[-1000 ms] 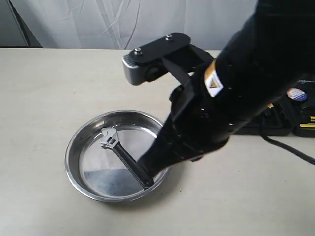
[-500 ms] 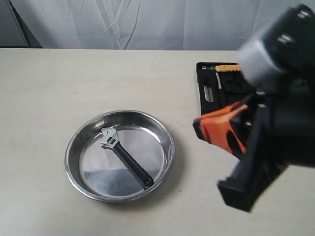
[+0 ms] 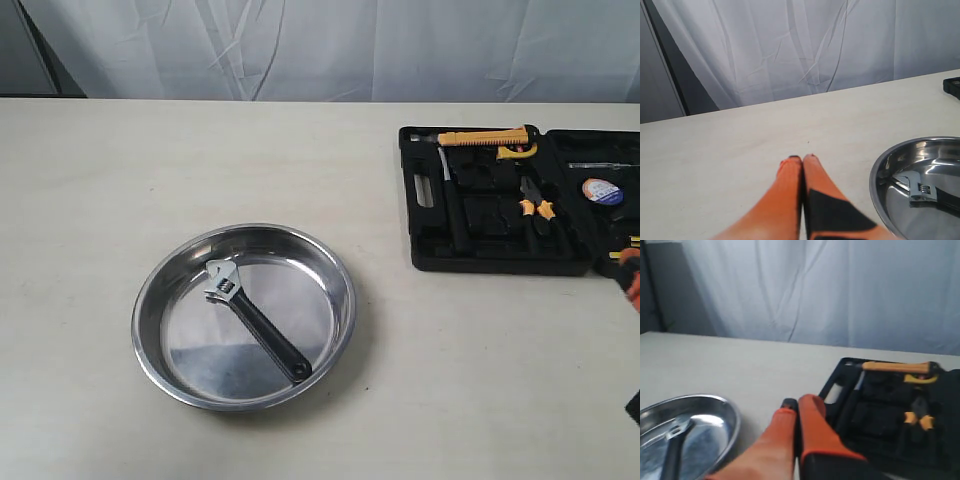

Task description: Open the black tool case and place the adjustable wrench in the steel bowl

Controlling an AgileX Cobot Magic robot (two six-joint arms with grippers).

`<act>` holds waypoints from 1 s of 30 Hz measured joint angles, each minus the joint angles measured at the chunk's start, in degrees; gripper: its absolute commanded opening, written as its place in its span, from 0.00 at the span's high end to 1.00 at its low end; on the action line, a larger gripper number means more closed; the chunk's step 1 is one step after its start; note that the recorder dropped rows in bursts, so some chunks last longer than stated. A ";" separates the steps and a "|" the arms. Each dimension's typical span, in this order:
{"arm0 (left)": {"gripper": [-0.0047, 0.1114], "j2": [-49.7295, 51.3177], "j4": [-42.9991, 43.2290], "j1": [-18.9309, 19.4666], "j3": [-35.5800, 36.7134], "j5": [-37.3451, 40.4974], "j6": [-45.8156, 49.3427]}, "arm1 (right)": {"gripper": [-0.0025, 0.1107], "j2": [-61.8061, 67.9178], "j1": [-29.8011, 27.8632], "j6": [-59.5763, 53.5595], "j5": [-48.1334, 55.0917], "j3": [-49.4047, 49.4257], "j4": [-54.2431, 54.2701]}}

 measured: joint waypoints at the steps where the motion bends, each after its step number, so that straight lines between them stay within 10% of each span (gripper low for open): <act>1: 0.96 0.00 0.00 0.00 0.00 0.00 0.00 | 0.98 -1.48 -1.69 -0.15 -0.12 0.51 0.00; 12: 0.96 0.00 0.00 0.00 0.00 0.00 0.00 | 0.98 -11.20 -16.72 -0.63 2.02 0.94 -1.66; 30: 0.96 0.00 0.00 0.00 0.00 0.00 0.00 | 0.98 -11.24 -17.29 -0.63 2.36 0.94 -1.66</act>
